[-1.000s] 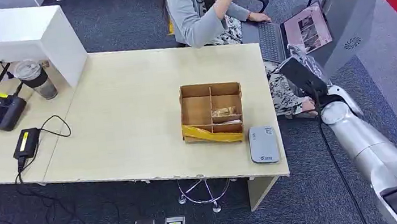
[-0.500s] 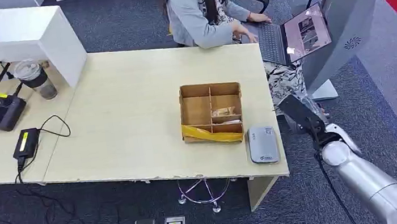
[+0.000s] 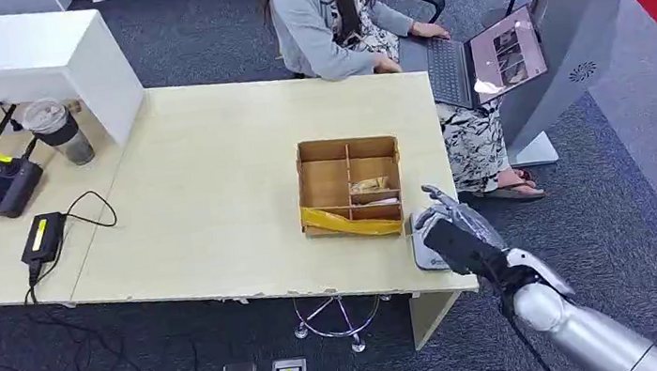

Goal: Pass the card to the sensor for recognition and then transmit it.

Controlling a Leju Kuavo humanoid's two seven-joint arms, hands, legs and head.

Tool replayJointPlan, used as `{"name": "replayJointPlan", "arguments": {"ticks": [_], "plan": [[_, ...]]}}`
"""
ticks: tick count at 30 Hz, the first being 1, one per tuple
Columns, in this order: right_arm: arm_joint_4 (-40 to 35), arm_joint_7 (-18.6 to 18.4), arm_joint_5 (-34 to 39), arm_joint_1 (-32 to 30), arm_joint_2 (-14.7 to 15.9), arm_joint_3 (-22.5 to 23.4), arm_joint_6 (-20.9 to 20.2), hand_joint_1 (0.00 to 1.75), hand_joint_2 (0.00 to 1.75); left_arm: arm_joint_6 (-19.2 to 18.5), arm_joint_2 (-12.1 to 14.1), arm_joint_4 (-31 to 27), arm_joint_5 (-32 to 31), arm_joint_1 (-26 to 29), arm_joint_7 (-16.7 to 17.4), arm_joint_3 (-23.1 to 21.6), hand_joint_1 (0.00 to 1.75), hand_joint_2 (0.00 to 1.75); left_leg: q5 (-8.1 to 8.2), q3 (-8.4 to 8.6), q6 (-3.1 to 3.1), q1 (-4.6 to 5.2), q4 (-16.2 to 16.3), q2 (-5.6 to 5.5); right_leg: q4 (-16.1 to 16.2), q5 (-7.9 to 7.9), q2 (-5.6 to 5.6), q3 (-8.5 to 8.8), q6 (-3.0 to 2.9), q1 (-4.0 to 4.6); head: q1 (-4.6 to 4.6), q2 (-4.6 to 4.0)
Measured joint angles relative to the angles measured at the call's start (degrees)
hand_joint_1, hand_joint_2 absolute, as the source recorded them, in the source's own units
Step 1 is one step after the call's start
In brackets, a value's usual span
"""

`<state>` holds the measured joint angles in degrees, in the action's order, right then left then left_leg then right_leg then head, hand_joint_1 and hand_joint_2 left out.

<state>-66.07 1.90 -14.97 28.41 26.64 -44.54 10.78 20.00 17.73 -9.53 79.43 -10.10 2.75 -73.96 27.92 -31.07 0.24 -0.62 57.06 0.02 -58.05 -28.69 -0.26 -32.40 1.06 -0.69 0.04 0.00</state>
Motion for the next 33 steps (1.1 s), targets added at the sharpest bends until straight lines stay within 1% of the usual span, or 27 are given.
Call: {"name": "replayJointPlan", "arguments": {"ticks": [5, 7, 12, 16, 24, 28, 33], "plan": [[-0.2, 0.1, -0.4, -0.2, 0.4, -1.4, -2.0, 1.75, 1.75, 0.0, 0.0, 0.0, 0.0, 0.0, 2.2, 0.0, 0.0, 0.0, 0.0, 0.0, 0.0, 0.0, 0.0, 0.03, 0.0, 0.0, 0.03, 0.0, 0.0, 0.0, 0.0, 0.0], [0.6, 1.3, -0.4, 0.1, 0.4, -1.8, -2.5, 1.75, 1.75, 0.0, 0.0, 0.0, -0.1, 0.0, 2.4, 0.0, 0.0, 0.0, 0.0, 0.0, 0.0, 0.0, 0.0, 0.03, 0.0, 0.0, 0.03, 0.0, 0.0, 0.0, -0.02, 0.0], [4.9, 3.6, 0.5, 2.0, 0.2, -2.1, -3.3, 1.75, 1.75, 0.0, 0.0, 0.0, -0.2, 0.0, 2.4, 0.0, 0.0, 0.0, 0.0, -0.01, 0.0, 0.0, 0.0, 0.02, 0.0, 0.01, 0.02, 0.02, 0.0, 0.0, 0.0, 0.0], [7.6, 3.8, 1.3, 3.8, 0.0, -1.8, -4.0, 1.75, 1.75, 0.0, 0.0, 0.0, -0.2, -0.1, 2.3, 0.0, 0.0, 0.0, 0.0, 0.0, 0.0, 0.0, 0.0, 0.02, 0.0, 0.02, 0.02, 0.01, -0.01, 0.0, 0.0, 0.0], [12.3, 5.3, 2.3, 6.6, -1.2, 0.5, -6.1, 1.75, 1.75, 0.1, 0.0, 0.0, -0.2, -0.1, 1.8, 0.0, 0.0, 0.0, 0.0, -0.01, 0.0, 0.0, 0.0, 0.02, 0.0, 0.01, 0.01, 0.0, -0.02, 0.0, -0.02, 0.0], [13.7, 5.6, 2.4, 7.0, -1.6, 1.2, -6.5, 1.75, 1.75, 0.1, 0.0, 0.0, 0.0, -0.1, 1.8, 0.0, 0.0, 0.0, 0.0, -0.01, 0.0, 0.0, 0.0, 0.02, 0.0, 0.01, 0.0, 0.01, -0.02, 0.0, -0.02, 0.0], [13.7, 5.6, 2.4, 7.0, -1.6, 1.2, -6.5, 1.75, 1.75, 0.1, 0.0, 0.0, 0.0, -0.1, 1.8, 0.0, 0.0, 0.0, 0.0, -0.01, 0.0, 0.0, 0.0, 0.02, 0.0, 0.01, 0.0, 0.01, -0.02, 0.0, -0.02, 0.0]]}}
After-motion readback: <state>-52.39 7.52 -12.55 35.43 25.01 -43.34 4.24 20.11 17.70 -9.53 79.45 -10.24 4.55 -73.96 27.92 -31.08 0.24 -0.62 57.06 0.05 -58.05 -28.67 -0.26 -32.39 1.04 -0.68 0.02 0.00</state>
